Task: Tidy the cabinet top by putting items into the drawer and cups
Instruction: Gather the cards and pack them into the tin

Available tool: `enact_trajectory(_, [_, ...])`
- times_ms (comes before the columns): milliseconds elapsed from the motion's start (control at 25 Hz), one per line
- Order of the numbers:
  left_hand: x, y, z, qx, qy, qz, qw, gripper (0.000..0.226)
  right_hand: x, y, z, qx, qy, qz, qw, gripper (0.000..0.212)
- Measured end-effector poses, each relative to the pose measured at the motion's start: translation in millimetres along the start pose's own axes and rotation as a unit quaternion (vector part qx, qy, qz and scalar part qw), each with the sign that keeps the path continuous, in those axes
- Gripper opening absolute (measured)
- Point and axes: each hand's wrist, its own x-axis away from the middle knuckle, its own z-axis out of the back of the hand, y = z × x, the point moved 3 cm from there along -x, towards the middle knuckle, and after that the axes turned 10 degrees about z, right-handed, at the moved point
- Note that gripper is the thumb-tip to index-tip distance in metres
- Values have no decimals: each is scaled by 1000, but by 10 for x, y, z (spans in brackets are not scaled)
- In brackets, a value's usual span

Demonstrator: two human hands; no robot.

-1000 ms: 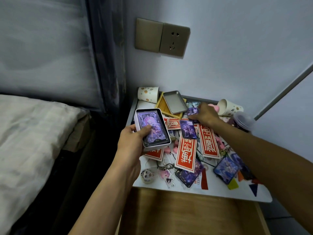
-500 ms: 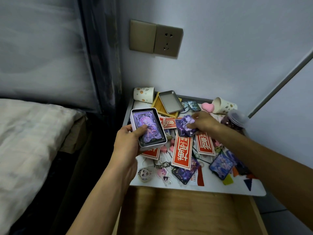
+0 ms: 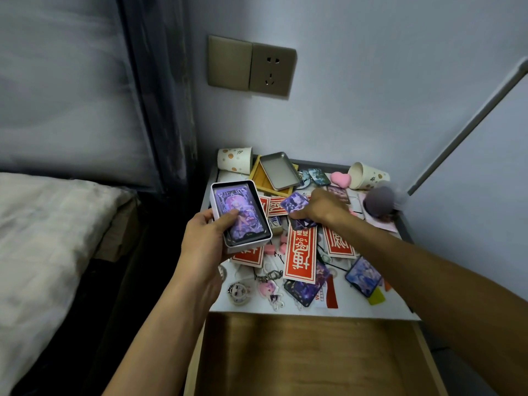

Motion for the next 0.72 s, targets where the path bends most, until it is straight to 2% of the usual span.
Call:
enact_trajectory(200, [-1, -9, -16, 3, 0, -3, 1000, 24, 16, 40, -8, -15, 47, 9, 999, 52])
enact_trajectory(360, [-13, -40, -37, 5, -5, 0, 1000, 23, 171, 21, 103, -127, 73, 15, 989, 26])
enact_trajectory(440, [-24, -48, -37, 9, -6, 1, 1000, 23, 352, -45, 270, -219, 136, 55, 965, 24])
enact_trajectory(520, [-26, -58, -45, 13, -6, 0, 1000, 21, 609, -173, 494, -300, 214, 117, 922, 21])
enact_trajectory(560, [-17, -57, -56, 15, -7, -1, 1000, 19, 724, -255, 579, -345, 217, 144, 902, 14])
enact_trajectory(640, [-6, -67, -84, 20, -11, 1, 1000, 20, 920, -456, 637, -412, 145, 167, 884, 11])
enact_trajectory(720, [-16, -90, -113, 24, -16, 8, 1000, 29, 1015, -623, 576, -398, 59, 160, 902, 12])
